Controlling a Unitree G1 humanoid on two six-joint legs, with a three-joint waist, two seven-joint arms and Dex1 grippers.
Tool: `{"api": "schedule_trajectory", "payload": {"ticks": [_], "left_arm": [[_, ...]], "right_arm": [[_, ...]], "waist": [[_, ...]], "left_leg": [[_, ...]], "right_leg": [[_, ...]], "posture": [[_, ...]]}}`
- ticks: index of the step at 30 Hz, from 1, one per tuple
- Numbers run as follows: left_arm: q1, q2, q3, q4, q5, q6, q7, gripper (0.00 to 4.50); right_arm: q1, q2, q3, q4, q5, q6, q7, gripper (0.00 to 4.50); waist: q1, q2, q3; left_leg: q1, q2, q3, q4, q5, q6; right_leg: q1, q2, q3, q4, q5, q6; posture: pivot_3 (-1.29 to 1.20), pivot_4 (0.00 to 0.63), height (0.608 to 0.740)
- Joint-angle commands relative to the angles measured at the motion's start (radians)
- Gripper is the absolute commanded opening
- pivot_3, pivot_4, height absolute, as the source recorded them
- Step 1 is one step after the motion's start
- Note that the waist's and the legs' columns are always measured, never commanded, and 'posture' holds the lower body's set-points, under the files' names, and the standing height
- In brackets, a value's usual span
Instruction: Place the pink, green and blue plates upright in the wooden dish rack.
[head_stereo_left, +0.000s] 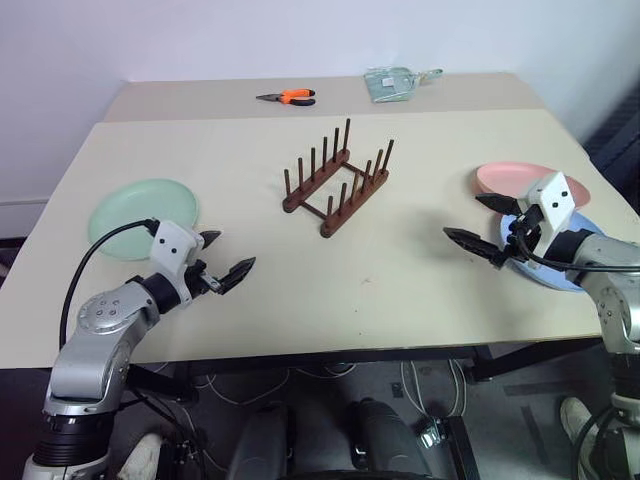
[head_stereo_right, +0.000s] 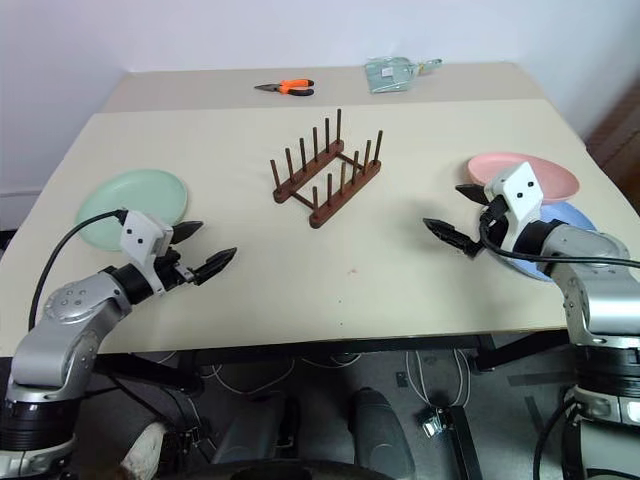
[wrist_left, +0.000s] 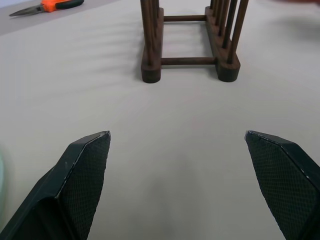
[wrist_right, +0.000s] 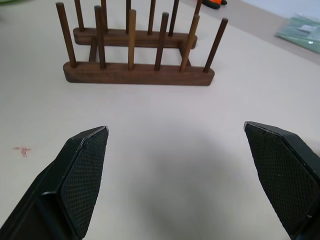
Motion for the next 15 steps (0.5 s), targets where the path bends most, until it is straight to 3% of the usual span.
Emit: {"api": "schedule_trajectory", "payload": {"ticks": [1, 15], "left_arm": [[-0.011, -0.005, -0.008, -0.034, -0.003, -0.008, 0.012, 4.43], [0.021, -0.020, -0.024, -0.039, 0.006, -0.032, 0.030, 4.43]], "right_arm": [[-0.032, 0.005, -0.001, -0.011, -0.007, -0.032, -0.008, 4.46], [-0.027, 0.059, 0.068, -0.084, -0.008, -0.019, -0.033, 4.46]], "waist": [[-0.001, 0.000, 0.000], [0.000, 0.000, 0.000]], "left_leg": [[0.000, 0.000, 0.000, 0.000, 0.000, 0.000], [0.000, 0.000, 0.000, 0.000, 0.000, 0.000]], "right_leg": [[0.000, 0.000, 0.000, 0.000, 0.000, 0.000], [0.000, 0.000, 0.000, 0.000, 0.000, 0.000]], "posture": [[0.00, 0.150, 0.740], [0.00, 0.150, 0.740]]}}
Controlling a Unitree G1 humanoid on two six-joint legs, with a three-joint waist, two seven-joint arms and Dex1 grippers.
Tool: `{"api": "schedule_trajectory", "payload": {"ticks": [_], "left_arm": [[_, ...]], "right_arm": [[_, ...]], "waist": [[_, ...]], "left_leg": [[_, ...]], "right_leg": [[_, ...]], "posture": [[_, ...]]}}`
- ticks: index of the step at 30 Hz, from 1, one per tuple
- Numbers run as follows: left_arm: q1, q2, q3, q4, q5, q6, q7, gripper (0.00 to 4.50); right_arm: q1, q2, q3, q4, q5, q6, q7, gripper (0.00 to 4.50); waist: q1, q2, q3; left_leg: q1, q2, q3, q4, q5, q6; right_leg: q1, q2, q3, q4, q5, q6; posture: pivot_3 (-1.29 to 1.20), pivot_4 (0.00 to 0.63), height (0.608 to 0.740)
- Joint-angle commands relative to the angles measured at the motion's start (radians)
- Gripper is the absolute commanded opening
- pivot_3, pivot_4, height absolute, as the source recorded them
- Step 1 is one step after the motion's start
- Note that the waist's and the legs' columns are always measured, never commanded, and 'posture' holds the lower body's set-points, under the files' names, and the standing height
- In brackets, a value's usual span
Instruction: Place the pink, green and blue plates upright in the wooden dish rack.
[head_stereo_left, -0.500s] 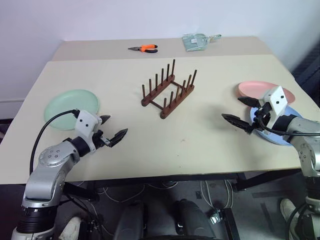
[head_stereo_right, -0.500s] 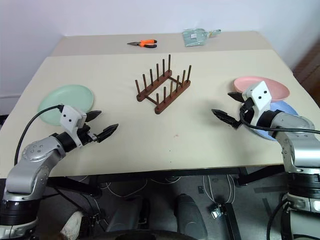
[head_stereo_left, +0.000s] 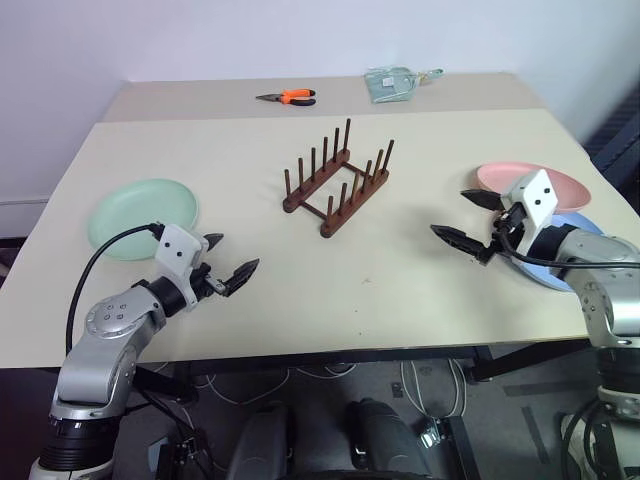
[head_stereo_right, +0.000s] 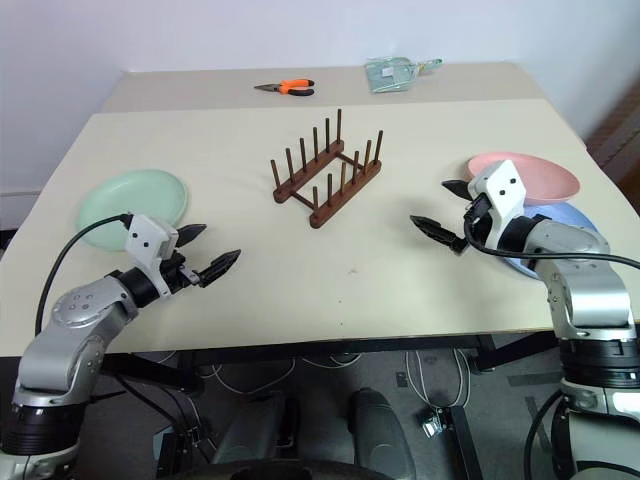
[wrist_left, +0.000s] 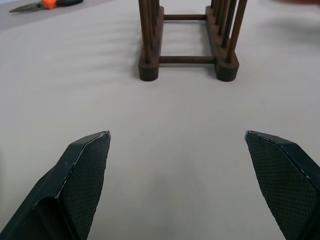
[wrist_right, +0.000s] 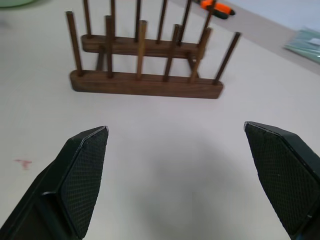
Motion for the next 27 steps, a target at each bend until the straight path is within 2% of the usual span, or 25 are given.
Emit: {"api": "schedule_trajectory", "payload": {"ticks": [1, 6, 10, 12, 14, 18, 21, 27], "left_arm": [[-0.002, -0.005, -0.009, -0.017, 0.007, -0.028, 0.003, 4.43], [-0.017, -0.026, -0.036, -0.006, -0.026, -0.005, -0.019, 4.43], [-0.068, -0.051, -0.152, 0.020, 0.047, -0.019, -0.010, 4.43], [-0.135, -0.099, -0.239, 0.063, 0.134, -0.015, 0.057, 4.43], [-0.203, -0.160, -0.311, 0.139, 0.210, -0.010, 0.120, 4.43], [-0.324, -0.299, -0.341, 0.321, 0.251, -0.026, 0.210, 4.43], [-0.424, -0.361, -0.390, 0.485, 0.302, -0.086, 0.209, 4.43], [-0.590, -0.468, -0.377, 0.779, 0.321, -0.164, 0.210, 4.43]], "right_arm": [[0.012, 0.025, 0.007, -0.071, 0.009, 0.001, -0.017, 4.46], [0.013, 0.064, 0.041, -0.105, -0.009, 0.027, -0.066, 4.46], [0.040, 0.094, 0.071, -0.140, -0.031, 0.016, -0.098, 4.46], [0.047, 0.112, 0.077, -0.159, -0.027, 0.021, -0.111, 4.46], [0.058, 0.126, 0.082, -0.179, -0.029, 0.024, -0.126, 4.46], [0.067, 0.148, 0.095, -0.218, -0.029, 0.045, -0.158, 4.46], [0.056, 0.161, 0.105, -0.234, -0.030, 0.059, -0.172, 4.46], [0.036, 0.168, 0.109, -0.255, -0.027, 0.082, -0.189, 4.46]], "waist": [[0.000, 0.000, 0.000], [0.000, 0.000, 0.000], [0.003, 0.000, 0.000], [0.007, 0.000, 0.000], [0.011, 0.000, 0.000], [0.017, 0.000, 0.000], [0.020, 0.000, 0.000], [0.025, -0.001, 0.000]], "left_leg": [[0.000, 0.000, 0.000, 0.000, 0.000, 0.000], [0.000, 0.000, 0.000, 0.000, 0.000, 0.000], [0.000, 0.000, 0.000, 0.000, 0.000, 0.000], [-0.001, -0.001, 0.000, 0.001, 0.000, 0.000], [-0.001, -0.001, 0.000, 0.002, 0.000, 0.000], [-0.001, -0.001, 0.000, 0.002, 0.000, 0.000], [-0.001, -0.001, 0.000, 0.003, 0.000, 0.000], [-0.005, 0.000, -0.002, 0.011, -0.001, 0.003]], "right_leg": [[0.000, 0.000, 0.000, 0.000, 0.000, 0.000], [0.000, 0.000, 0.000, 0.000, 0.000, 0.000], [0.000, 0.000, 0.000, 0.000, 0.000, 0.000], [0.000, 0.000, 0.000, 0.000, 0.000, 0.000], [0.000, 0.000, 0.000, 0.000, 0.000, 0.000], [0.000, 0.001, 0.000, 0.001, 0.000, 0.001], [0.000, 0.002, 0.000, 0.001, 0.000, 0.001], [0.000, 0.003, -0.004, 0.002, 0.001, 0.001]], "posture": [[0.00, 0.150, 0.740], [0.00, 0.150, 0.740], [0.00, 0.150, 0.740], [0.00, 0.150, 0.740], [0.00, 0.150, 0.740], [0.00, 0.150, 0.740], [0.00, 0.150, 0.740], [0.00, 0.150, 0.740]]}}
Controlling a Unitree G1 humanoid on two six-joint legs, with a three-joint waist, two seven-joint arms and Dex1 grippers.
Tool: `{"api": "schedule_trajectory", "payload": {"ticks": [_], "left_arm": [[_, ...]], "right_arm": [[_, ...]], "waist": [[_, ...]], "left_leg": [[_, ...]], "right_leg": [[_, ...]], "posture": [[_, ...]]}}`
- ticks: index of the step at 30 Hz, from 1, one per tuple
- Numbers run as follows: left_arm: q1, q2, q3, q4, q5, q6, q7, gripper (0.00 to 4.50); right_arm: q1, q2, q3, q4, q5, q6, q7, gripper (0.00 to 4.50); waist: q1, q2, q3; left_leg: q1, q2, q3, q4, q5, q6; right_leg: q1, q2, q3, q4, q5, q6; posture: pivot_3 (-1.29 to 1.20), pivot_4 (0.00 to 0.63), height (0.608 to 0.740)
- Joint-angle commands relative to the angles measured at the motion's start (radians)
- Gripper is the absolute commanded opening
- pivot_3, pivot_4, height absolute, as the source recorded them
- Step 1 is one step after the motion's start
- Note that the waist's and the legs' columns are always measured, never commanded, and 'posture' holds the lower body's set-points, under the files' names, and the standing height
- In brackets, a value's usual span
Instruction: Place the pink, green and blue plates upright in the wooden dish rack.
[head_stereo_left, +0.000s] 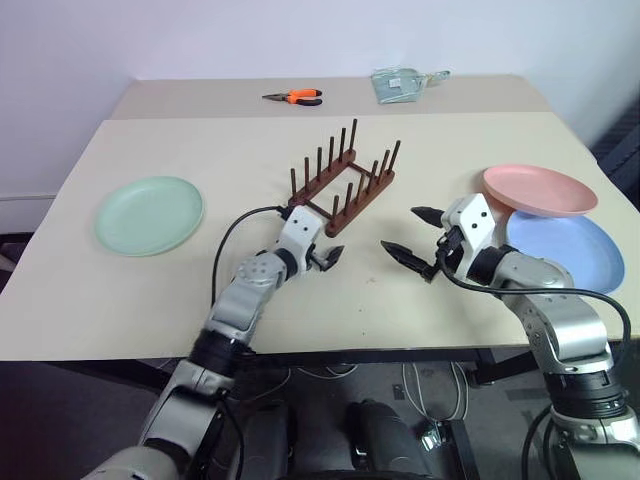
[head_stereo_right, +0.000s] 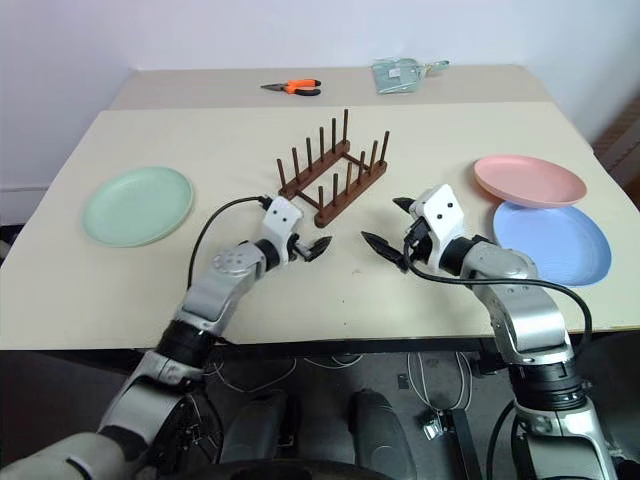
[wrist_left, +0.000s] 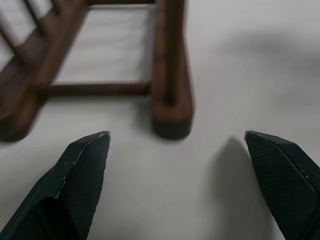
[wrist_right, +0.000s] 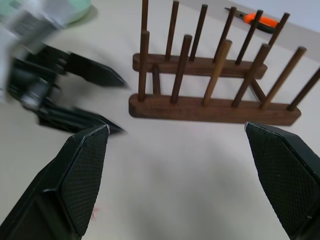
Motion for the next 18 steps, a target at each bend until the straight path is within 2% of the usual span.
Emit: {"api": "schedule_trajectory", "payload": {"ticks": [1, 4, 9, 10, 12, 15, 18], "left_arm": [[-0.062, -0.031, 0.009, 0.108, 0.011, -0.059, -0.007, 4.43], [-0.080, -0.052, 0.014, 0.150, 0.005, -0.095, -0.031, 3.57], [-0.083, -0.049, 0.011, 0.159, 0.023, -0.115, -0.046, 0.99], [-0.086, -0.046, 0.008, 0.163, 0.027, -0.132, -0.058, 0.72], [-0.080, -0.028, -0.003, 0.135, -0.001, -0.197, -0.165, 0.73], [-0.088, 0.021, -0.017, 0.077, -0.080, -0.210, -0.416, 0.73], [-0.141, 0.063, -0.025, 0.136, -0.095, -0.240, -0.584, 0.73]], "right_arm": [[-0.017, -0.001, -0.013, -0.054, 0.009, 0.009, -0.008, 4.46], [0.005, -0.017, -0.025, -0.079, 0.009, 0.026, -0.010, 4.50], [0.047, -0.038, -0.049, -0.112, 0.009, 0.041, -0.015, 4.50], [0.056, -0.045, -0.056, -0.115, 0.010, 0.044, -0.014, 4.50], [0.102, -0.081, -0.077, -0.132, 0.024, 0.065, 0.019, 4.50], [0.187, -0.153, -0.089, -0.165, 0.054, 0.079, 0.103, 4.50], [0.220, -0.172, -0.095, -0.167, 0.067, 0.075, 0.122, 4.50]], "waist": [[0.001, 0.000, 0.000], [0.000, 0.000, 0.000], [0.002, 0.000, 0.000], [0.001, 0.000, 0.000], [0.004, 0.000, 0.000], [0.003, 0.000, 0.000], [-0.002, 0.000, 0.000]], "left_leg": [[0.000, 0.000, 0.000, 0.001, 0.000, 0.000], [0.000, 0.000, 0.000, 0.001, -0.001, 0.001], [-0.001, 0.000, 0.000, 0.002, -0.001, 0.001], [-0.001, 0.000, 0.000, 0.002, -0.001, 0.001], [-0.001, 0.000, 0.000, 0.002, -0.001, 0.001], [-0.001, 0.000, -0.001, 0.002, -0.001, 0.001], [-0.001, 0.000, 0.000, 0.002, -0.001, 0.001]], "right_leg": [[0.000, 0.000, 0.000, 0.000, 0.000, 0.000], [0.000, 0.000, 0.000, 0.000, 0.000, 0.000], [0.000, -0.001, 0.000, 0.000, 0.000, 0.000], [0.000, -0.001, 0.000, 0.000, 0.000, 0.000], [0.000, -0.001, 0.000, 0.000, 0.000, 0.001], [0.000, -0.001, -0.001, 0.000, 0.000, 0.000], [0.000, 0.000, -0.001, 0.000, 0.000, 0.000]], "posture": [[0.00, 0.150, 0.740], [0.00, 0.150, 0.740], [0.00, 0.150, 0.740], [0.00, 0.150, 0.740], [0.00, 0.150, 0.740], [0.00, 0.150, 0.740], [0.00, 0.150, 0.740]]}}
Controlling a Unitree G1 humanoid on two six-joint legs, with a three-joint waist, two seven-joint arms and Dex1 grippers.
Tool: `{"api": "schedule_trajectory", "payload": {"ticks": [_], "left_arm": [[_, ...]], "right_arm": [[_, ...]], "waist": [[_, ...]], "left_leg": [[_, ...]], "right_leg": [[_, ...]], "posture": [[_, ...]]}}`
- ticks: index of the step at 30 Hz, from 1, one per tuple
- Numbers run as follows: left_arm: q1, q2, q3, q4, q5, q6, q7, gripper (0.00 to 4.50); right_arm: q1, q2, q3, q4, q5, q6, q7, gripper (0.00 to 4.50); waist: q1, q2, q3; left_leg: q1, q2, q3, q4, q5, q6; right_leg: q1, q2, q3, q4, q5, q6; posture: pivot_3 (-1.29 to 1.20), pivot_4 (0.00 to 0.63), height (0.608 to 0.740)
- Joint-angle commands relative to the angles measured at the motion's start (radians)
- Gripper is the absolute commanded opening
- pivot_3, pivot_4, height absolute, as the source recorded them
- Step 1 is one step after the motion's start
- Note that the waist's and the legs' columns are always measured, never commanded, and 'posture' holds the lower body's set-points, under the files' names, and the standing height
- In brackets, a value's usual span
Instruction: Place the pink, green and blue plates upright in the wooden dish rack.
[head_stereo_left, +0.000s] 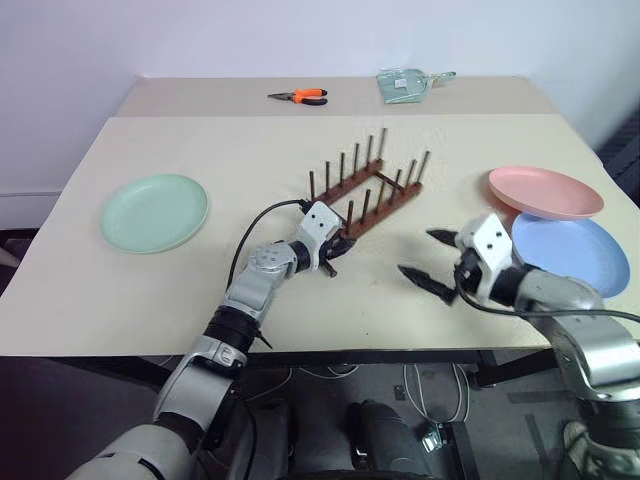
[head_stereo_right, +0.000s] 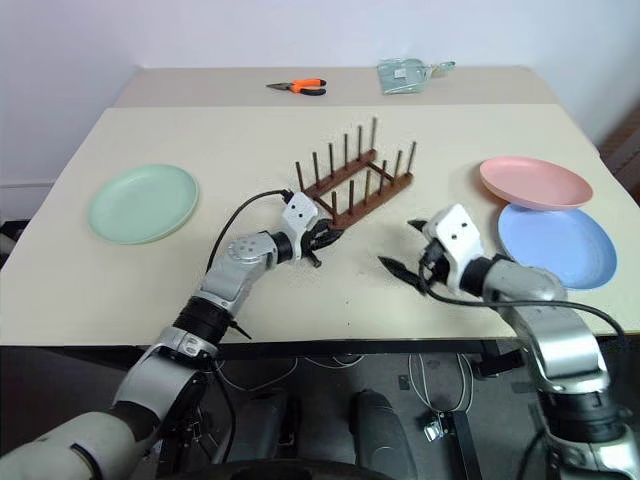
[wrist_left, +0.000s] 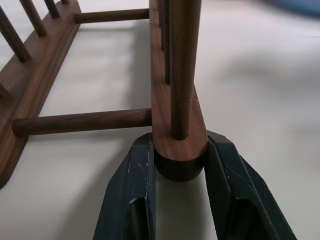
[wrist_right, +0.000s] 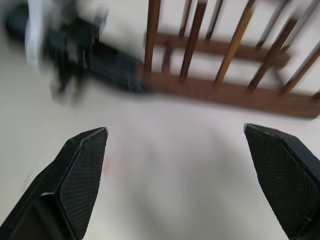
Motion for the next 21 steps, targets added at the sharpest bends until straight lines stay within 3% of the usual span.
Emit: {"api": "schedule_trajectory", "payload": {"ticks": [1, 6, 12, 14, 17, 21], "left_arm": [[-0.092, 0.017, -0.010, 0.035, -0.040, -0.053, -0.177, 0.73], [-0.168, 0.042, -0.049, 0.214, 0.023, -0.170, -0.316, 0.73], [-0.218, 0.026, -0.049, 0.367, 0.086, -0.264, -0.285, 3.70], [-0.215, 0.032, -0.052, 0.377, 0.109, -0.293, -0.267, 4.45], [-0.183, 0.071, -0.057, 0.336, 0.127, -0.247, -0.281, 4.45], [-0.069, 0.149, -0.041, 0.122, 0.080, -0.105, -0.349, 3.03]], "right_arm": [[0.007, -0.008, -0.028, -0.040, 0.023, -0.016, 0.020, 4.50], [0.006, 0.011, -0.031, 0.002, -0.009, -0.058, -0.013, 4.50], [0.035, 0.000, -0.050, 0.020, -0.028, -0.082, -0.028, 4.50], [0.043, -0.006, -0.059, 0.026, -0.035, -0.080, -0.035, 4.50], [0.058, -0.027, -0.071, 0.043, -0.049, -0.059, -0.035, 4.50], [0.074, -0.064, -0.062, 0.090, -0.095, -0.044, -0.044, 2.73]], "waist": [[-0.001, 0.000, 0.000], [-0.002, 0.000, 0.000], [0.003, 0.000, 0.000], [0.001, 0.000, 0.000], [0.001, 0.000, 0.000], [-0.010, 0.000, 0.000]], "left_leg": [[0.000, 0.000, 0.000, 0.001, 0.000, 0.000], [0.001, 0.000, 0.000, 0.002, 0.000, 0.000], [0.000, -0.001, 0.000, 0.002, -0.001, 0.001], [0.000, -0.001, 0.000, 0.002, -0.001, 0.001], [0.000, -0.001, 0.001, 0.002, -0.001, 0.002], [0.001, 0.000, 0.001, 0.002, -0.001, 0.002]], "right_leg": [[0.000, 0.000, 0.000, 0.000, 0.000, 0.000], [0.000, 0.003, 0.000, 0.001, 0.000, 0.000], [0.000, 0.003, 0.000, 0.001, 0.000, 0.001], [0.000, 0.002, 0.000, 0.001, 0.000, 0.001], [0.000, 0.002, 0.000, 0.001, 0.000, 0.001], [0.000, 0.002, 0.001, 0.001, 0.000, 0.001]], "posture": [[0.00, 0.150, 0.740], [0.00, 0.150, 0.740], [0.00, 0.150, 0.740], [0.00, 0.150, 0.740], [0.00, 0.150, 0.740], [0.00, 0.150, 0.740]]}}
